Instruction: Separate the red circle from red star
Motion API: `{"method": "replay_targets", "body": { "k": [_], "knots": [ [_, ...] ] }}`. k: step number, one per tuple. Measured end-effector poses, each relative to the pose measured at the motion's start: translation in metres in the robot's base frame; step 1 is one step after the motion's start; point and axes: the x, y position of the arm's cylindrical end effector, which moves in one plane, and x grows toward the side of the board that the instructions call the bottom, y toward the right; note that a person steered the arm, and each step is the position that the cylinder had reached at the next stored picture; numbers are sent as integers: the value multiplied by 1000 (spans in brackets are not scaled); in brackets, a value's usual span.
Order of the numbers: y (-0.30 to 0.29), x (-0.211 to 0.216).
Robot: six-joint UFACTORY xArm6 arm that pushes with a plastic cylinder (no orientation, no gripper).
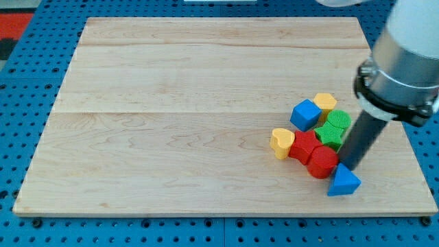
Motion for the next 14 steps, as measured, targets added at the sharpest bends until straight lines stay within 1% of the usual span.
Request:
{"method": "replay_targets", "body": {
  "k": [1, 2, 3, 4, 5, 6, 7, 8, 9, 10, 11, 12, 13, 14],
  "knots": [
    [-40, -8],
    [-66, -20],
    [-86, -13],
    [-68, -3],
    [-72, 13],
    [-97, 16],
    [-82, 17],
    [-85, 29],
    [-130, 33],
    [-229, 30],
    [-220, 30],
    [-200, 50],
    [-235, 75],
    [-293, 73]
  ]
}}
